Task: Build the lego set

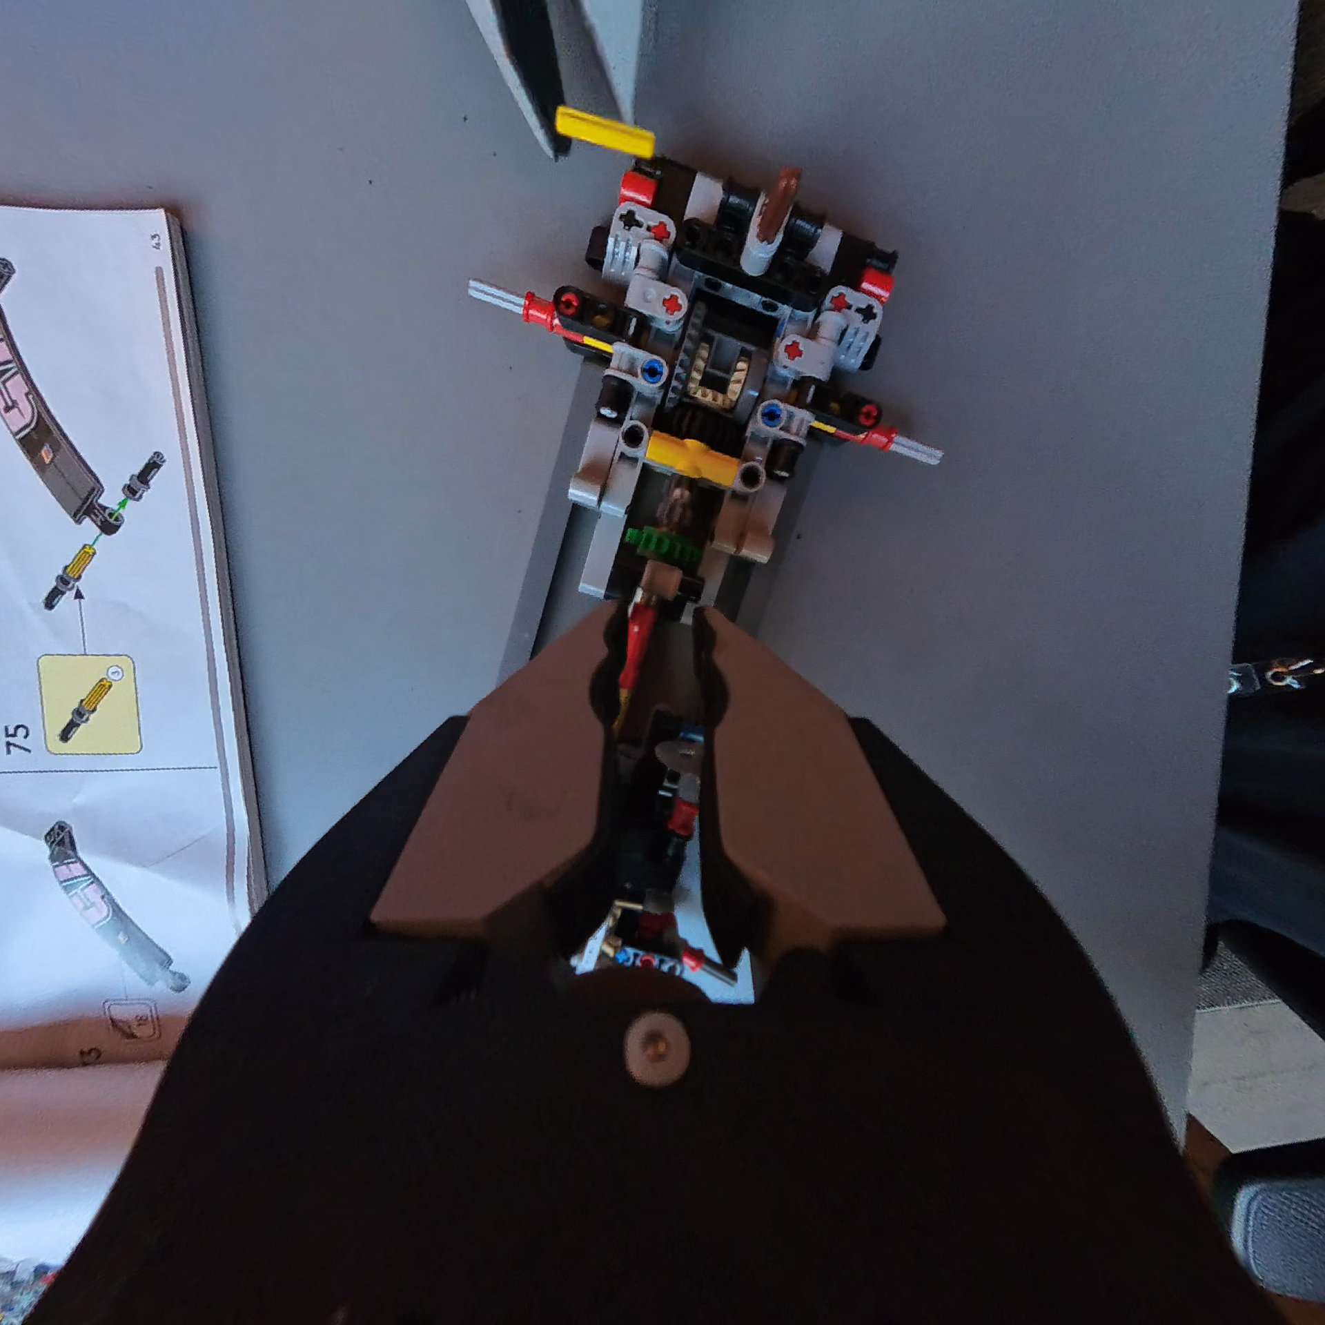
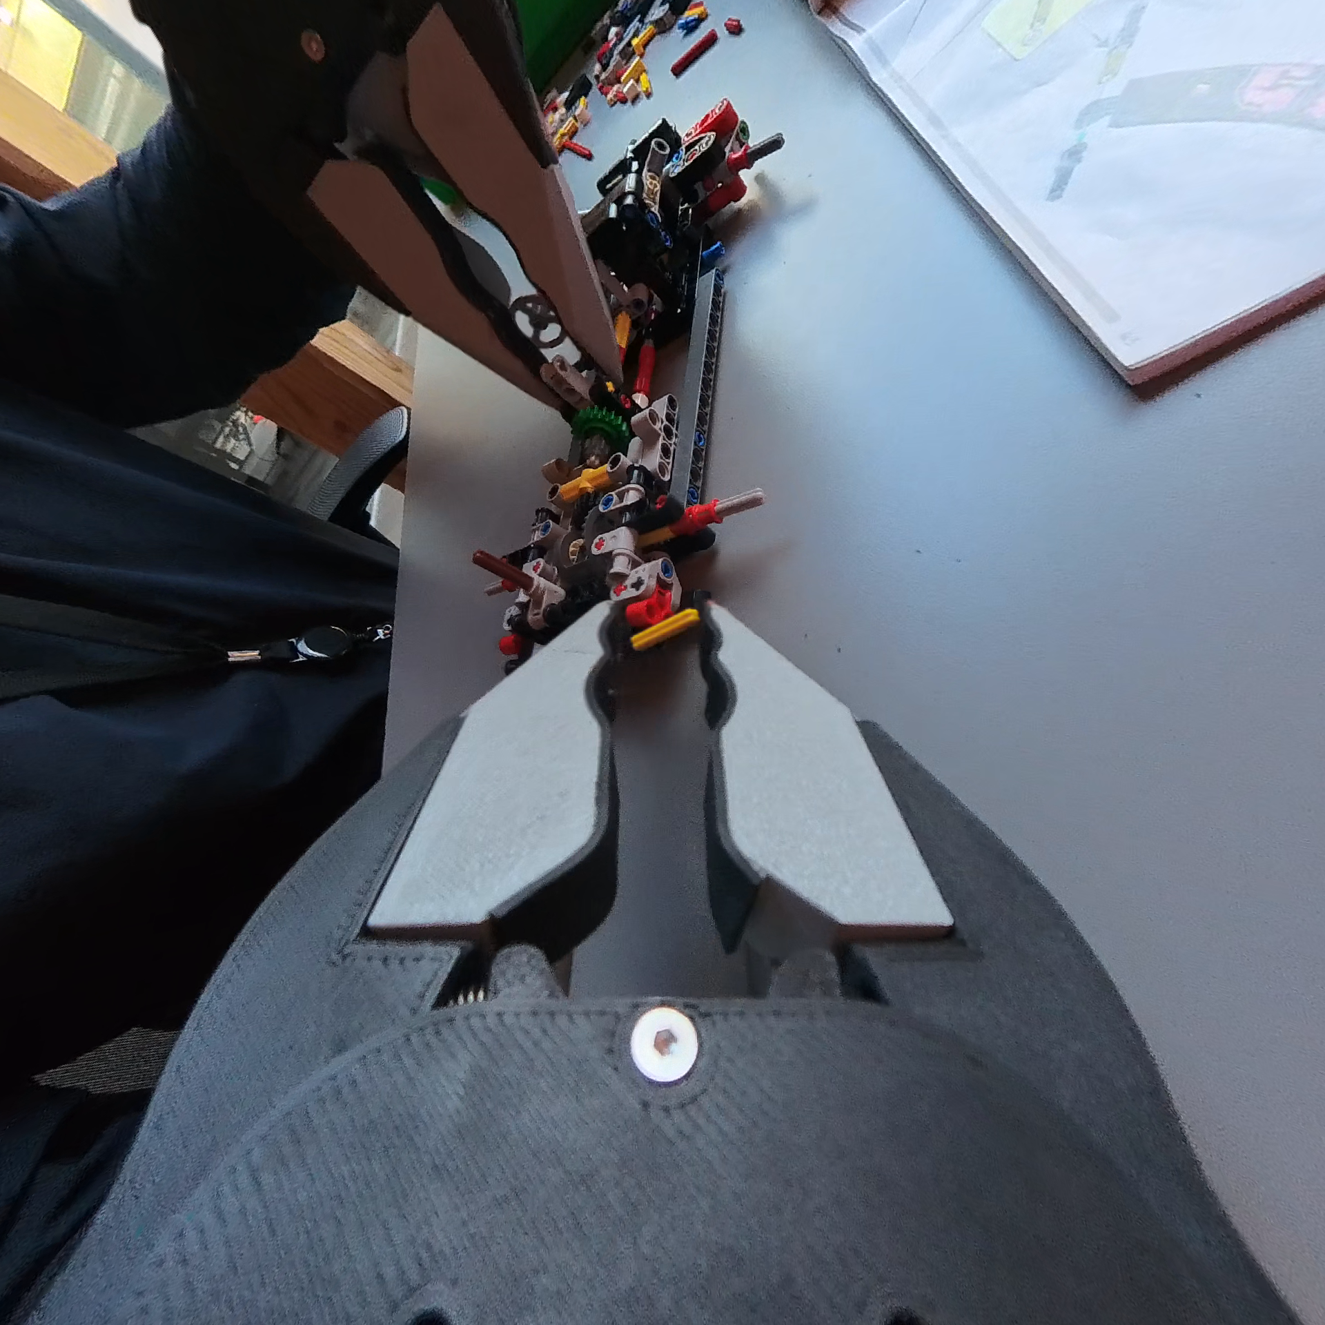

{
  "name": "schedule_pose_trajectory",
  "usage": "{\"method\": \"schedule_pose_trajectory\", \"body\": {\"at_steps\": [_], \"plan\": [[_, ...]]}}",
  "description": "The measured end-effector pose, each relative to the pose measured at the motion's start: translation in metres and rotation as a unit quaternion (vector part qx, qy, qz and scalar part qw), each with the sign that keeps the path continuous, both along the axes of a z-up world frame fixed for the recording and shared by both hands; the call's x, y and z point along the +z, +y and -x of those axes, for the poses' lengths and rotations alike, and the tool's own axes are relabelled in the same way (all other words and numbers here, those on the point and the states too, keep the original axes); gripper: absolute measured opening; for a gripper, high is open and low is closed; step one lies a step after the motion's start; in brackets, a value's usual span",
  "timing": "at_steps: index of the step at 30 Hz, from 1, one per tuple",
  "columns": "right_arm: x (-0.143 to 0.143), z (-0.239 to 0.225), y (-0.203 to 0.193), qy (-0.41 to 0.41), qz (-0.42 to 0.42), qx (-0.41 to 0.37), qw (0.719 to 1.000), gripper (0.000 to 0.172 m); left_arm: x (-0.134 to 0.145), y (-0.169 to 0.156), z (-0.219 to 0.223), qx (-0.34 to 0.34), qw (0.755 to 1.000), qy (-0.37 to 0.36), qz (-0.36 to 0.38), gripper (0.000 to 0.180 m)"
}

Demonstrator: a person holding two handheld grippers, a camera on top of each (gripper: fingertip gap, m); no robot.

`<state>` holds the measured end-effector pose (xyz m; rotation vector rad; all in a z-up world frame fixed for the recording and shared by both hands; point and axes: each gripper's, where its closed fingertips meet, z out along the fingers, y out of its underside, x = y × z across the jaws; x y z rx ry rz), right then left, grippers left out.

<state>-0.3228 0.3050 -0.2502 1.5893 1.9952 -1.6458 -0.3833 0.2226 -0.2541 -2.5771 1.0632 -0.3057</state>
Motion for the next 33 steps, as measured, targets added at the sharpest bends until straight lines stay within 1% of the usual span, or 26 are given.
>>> {"method": "schedule_pose_trajectory", "body": {"at_steps": [3,8,11,13,15,16,18,21,27,31,33], "plan": [[0.004,0.002,0.001,0.025,-0.019,-0.005,0.999,0.028,0.002,0.002,0.002,0.006,1.000,-0.001,-0.007,0.014],[0.020,0.012,-0.001,0.091,-0.097,-0.028,0.991,0.026,0.002,0.001,0.002,0.011,1.000,-0.007,-0.021,0.019],[0.031,0.019,-0.024,0.120,-0.121,-0.011,0.985,0.023,0.004,0.002,0.001,0.011,0.999,-0.012,-0.034,0.022],[0.029,0.024,-0.044,0.115,-0.141,0.013,0.983,0.016,0.005,0.003,-0.001,0.008,0.999,-0.016,-0.043,0.023],[0.018,0.030,-0.059,0.094,-0.182,0.034,0.978,0.010,0.005,0.005,-0.004,0.005,0.999,-0.019,-0.049,0.023],[0.017,0.032,-0.066,0.092,-0.190,0.045,0.976,0.007,0.005,0.006,-0.005,0.002,0.998,-0.022,-0.052,0.025],[0.019,0.037,-0.074,0.095,-0.190,0.048,0.976,0.007,0.006,0.007,-0.008,-0.002,0.998,-0.029,-0.054,0.027],[0.014,0.040,-0.077,0.078,-0.207,0.055,0.974,0.007,0.005,0.007,-0.010,-0.007,0.998,-0.036,-0.054,0.027],[0.016,0.040,-0.074,0.074,-0.214,0.046,0.973,0.007,0.002,0.004,-0.012,-0.031,0.997,-0.040,-0.050,0.025],[0.015,0.032,-0.050,0.070,-0.236,0.019,0.969,0.007,0.010,0.008,-0.015,-0.042,0.996,-0.039,-0.068,0.023],[0.019,0.026,-0.030,0.071,-0.227,-0.009,0.971,0.007,0.014,0.008,-0.017,-0.053,0.995,-0.036,-0.072,0.021]]}}
